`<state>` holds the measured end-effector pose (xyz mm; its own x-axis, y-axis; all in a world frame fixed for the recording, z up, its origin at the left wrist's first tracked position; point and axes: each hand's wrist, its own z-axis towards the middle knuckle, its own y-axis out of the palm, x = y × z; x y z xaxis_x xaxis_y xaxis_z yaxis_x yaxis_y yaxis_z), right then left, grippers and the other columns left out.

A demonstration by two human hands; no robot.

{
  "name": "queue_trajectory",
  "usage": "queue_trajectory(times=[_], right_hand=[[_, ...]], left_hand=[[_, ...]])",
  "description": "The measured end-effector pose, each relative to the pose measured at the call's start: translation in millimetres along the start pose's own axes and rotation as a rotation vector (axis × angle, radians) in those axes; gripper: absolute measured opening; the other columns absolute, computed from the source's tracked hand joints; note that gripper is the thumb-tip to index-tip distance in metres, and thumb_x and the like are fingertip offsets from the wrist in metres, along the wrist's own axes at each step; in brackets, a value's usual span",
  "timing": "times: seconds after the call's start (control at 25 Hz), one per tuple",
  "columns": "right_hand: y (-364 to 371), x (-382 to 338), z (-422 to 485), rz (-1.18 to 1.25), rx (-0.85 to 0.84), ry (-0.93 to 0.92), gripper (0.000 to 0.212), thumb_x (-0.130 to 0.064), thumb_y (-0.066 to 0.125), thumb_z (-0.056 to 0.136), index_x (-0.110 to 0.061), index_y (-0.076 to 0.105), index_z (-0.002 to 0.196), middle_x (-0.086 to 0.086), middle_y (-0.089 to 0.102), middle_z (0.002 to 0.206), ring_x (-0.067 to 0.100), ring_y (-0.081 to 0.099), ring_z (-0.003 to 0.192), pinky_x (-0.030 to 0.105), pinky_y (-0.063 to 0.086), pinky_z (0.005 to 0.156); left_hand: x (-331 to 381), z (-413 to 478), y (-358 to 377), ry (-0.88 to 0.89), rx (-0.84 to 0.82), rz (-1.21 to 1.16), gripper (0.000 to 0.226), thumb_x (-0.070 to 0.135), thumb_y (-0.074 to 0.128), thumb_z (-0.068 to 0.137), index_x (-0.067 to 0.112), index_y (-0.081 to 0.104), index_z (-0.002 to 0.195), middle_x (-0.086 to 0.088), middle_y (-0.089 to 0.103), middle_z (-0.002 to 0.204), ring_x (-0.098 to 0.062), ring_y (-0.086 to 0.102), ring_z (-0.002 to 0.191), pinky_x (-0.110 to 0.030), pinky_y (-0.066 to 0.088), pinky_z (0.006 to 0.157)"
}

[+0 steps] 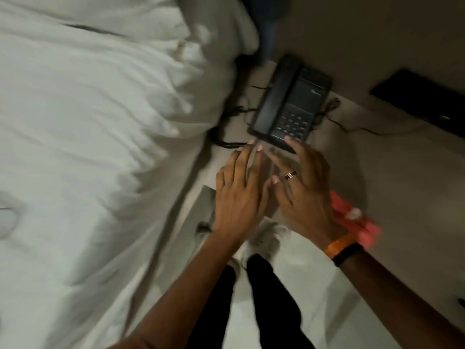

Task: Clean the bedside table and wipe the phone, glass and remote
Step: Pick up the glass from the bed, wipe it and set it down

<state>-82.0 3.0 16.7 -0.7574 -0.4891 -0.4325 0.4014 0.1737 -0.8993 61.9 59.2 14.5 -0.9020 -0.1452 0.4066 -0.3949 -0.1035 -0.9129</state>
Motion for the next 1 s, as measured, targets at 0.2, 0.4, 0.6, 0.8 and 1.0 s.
queue_trajectory(times=[0.2,0.4,0.6,0.8,1.0], right_hand=[[11,-174,127,0.221,0.122,-0.270,0.041,-0.027,0.054,0.099,-0.026,0.055,0.140,0.005,0.043,0.154,0.024,0.044,0.137,0.039,0.037,0.114],[39,-317,180,0.346,-0.176,-0.437,0.042,-0.030,0.054,0.099,-0.024,0.054,0.141,0.002,0.049,0.144,0.021,0.050,0.129,0.042,0.050,0.102],[95,-395,168,0.470,-0.632,-0.382,0.047,-0.037,0.048,0.103,-0.026,0.045,0.148,0.005,0.057,0.136,0.023,0.054,0.126,0.044,0.046,0.108],[115,-412,147,0.586,-0.653,-0.202,0.043,-0.032,0.043,0.105,-0.025,0.048,0.147,0.005,0.063,0.125,0.023,0.058,0.117,0.044,0.047,0.106],[81,-374,136,0.785,-0.463,-0.014,0.041,-0.022,0.047,0.104,-0.030,0.053,0.143,-0.001,0.061,0.130,0.019,0.056,0.122,0.042,0.046,0.108]], left_hand=[[-113,8,-140,-0.331,0.403,0.057,0.060,0.037,0.045,0.103,0.010,0.031,0.156,-0.010,0.029,0.163,-0.028,0.029,0.149,-0.039,0.024,0.119],[-215,-28,-230,-0.743,0.652,0.063,0.065,0.032,0.053,0.101,0.014,0.027,0.157,-0.007,0.024,0.165,-0.024,0.024,0.152,-0.045,0.023,0.121],[-274,-76,-251,-1.095,0.769,-0.432,0.062,0.035,0.064,0.094,0.031,0.040,0.151,0.000,0.050,0.144,-0.014,0.060,0.117,-0.043,0.052,0.104],[-276,-91,-243,-1.156,0.697,-0.888,0.054,0.049,0.070,0.090,0.042,0.051,0.139,-0.002,0.067,0.119,-0.023,0.068,0.111,-0.045,0.063,0.085],[-230,-67,-236,-1.019,0.683,-0.951,0.069,0.050,0.081,0.079,0.048,0.049,0.141,0.009,0.066,0.123,-0.009,0.072,0.104,-0.038,0.065,0.080]])
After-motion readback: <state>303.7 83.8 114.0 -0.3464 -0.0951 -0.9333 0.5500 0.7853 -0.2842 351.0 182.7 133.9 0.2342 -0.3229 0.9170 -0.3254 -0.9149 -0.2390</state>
